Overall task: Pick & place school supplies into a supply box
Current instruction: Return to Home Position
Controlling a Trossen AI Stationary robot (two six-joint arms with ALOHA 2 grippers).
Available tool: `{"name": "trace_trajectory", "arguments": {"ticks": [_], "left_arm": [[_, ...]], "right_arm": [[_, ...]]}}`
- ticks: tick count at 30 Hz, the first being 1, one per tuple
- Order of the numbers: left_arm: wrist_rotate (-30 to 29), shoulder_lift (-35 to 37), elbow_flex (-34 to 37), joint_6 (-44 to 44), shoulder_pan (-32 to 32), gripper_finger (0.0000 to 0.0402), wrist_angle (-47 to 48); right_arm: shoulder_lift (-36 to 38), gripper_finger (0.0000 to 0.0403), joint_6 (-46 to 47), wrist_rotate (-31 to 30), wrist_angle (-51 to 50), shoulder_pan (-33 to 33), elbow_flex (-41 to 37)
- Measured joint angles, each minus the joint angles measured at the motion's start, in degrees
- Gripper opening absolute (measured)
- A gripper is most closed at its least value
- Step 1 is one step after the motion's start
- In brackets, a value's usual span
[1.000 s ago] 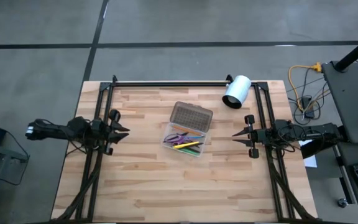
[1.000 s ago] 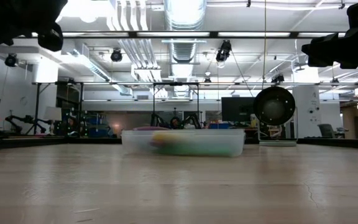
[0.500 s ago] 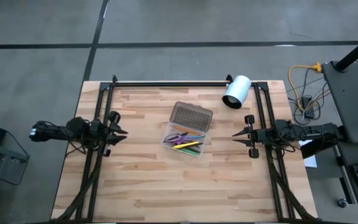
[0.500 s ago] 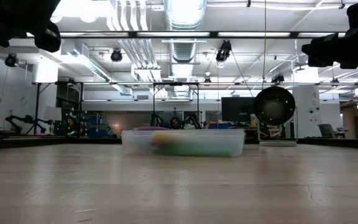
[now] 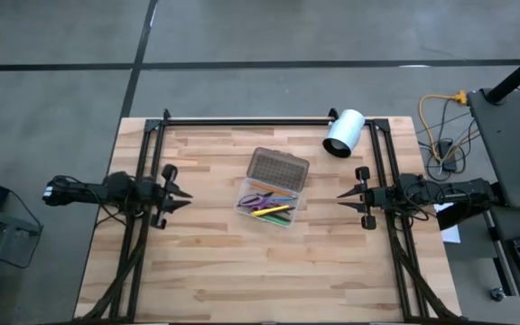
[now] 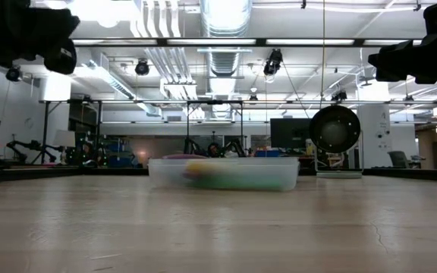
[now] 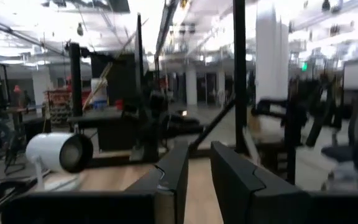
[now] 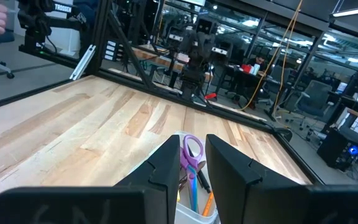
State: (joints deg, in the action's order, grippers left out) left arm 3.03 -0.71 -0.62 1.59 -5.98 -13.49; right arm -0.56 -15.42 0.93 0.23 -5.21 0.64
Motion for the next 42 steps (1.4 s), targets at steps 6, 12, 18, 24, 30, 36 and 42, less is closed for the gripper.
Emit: {"name": "trace_trajectory", "arguments": {"ticks": [6, 12, 18, 24, 30, 36, 42], "left_arm": [[0.0, 0.0, 0.0, 4.1, 0.0, 0.0054, 7.1], [-0.2, 0.0, 0.0, 6.4, 0.0, 0.0054, 12.1], [-0.6, 0.0, -0.1, 6.5, 0.0, 0.0054, 12.5], [-0.5, -0.6, -0.1, 6.3, 0.0, 0.0054, 12.6], [-0.5, -2.5, -0.1, 6.3, 0.0, 0.0054, 12.7], [-0.5, -4.7, -0.1, 6.3, 0.0, 0.0054, 12.7], [-0.5, -7.0, -0.1, 6.3, 0.0, 0.0054, 12.8]], "right_arm": [[0.0, 0.0068, 0.0, 0.0, 0.0, 0.0, 0.0], [0.0, 0.0068, 0.0, 0.0, 0.0, 0.0, 0.0], [0.0, 0.0068, 0.0, 0.0, 0.0, 0.0, 0.0], [0.0, 0.0068, 0.0, 0.0, 0.0, 0.0, 0.0], [0.0, 0.0068, 0.0, 0.0, 0.0, 0.0, 0.0], [0.0, 0.0068, 0.0, 0.0, 0.0, 0.0, 0.0], [0.0, 0.0068, 0.0, 0.0, 0.0, 0.0, 0.0]]}}
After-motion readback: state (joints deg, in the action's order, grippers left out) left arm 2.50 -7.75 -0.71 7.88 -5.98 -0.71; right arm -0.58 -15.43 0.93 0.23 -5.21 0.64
